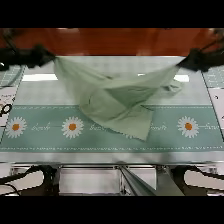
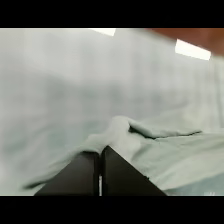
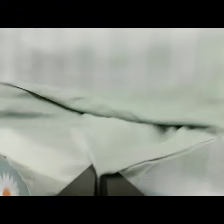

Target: Fold the shirts.

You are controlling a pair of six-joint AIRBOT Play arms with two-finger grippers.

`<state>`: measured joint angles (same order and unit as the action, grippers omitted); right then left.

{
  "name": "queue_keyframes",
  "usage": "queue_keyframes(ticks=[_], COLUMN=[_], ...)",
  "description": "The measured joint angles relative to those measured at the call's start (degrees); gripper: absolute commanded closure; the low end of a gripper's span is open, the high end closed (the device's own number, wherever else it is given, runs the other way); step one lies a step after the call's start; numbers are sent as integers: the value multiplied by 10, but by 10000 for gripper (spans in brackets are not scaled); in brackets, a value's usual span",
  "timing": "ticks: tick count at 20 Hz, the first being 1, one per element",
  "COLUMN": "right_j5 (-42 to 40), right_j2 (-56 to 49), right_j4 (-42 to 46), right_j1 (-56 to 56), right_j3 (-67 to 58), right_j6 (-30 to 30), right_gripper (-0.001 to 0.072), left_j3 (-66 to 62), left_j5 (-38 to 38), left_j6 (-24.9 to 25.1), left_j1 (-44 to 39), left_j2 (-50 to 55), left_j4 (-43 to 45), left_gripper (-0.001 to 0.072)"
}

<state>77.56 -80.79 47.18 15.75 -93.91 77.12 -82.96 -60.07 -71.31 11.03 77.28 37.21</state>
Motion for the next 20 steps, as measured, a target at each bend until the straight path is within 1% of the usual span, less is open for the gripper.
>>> queue_keyframes(ticks=[3, 6, 8, 10, 14, 17, 20], right_j5=[1, -21, -32, -37, -3, 30, 54], right_j2=[36, 108, 165, 217, 314, 374, 430], right_j4=[11, 25, 52, 87, 152, 195, 246], right_j1=[1, 1, 1, 1, 1, 1, 1], right_j3=[-167, -239, -252, -257, -262, -248, -208], right_j6=[21, 34, 37, 40, 56, 73, 90], right_gripper=[680, 680, 679, 679, 679, 679, 679], left_j3=[-96, -138, -151, -158, -163, -165, -164], left_j5=[-3, -4, -3, -5, -19, -65, -123], left_j6=[-3, -18, -41, -73, -134, -165, -191], left_j1=[0, 0, 7, 25, 71, 94, 103], left_j2=[-70, -153, -216, -278, -399, -472, -518], left_j4=[-6, 2, 38, 94, 213, 284, 350], left_gripper=[685, 686, 686, 686, 686, 685, 685])
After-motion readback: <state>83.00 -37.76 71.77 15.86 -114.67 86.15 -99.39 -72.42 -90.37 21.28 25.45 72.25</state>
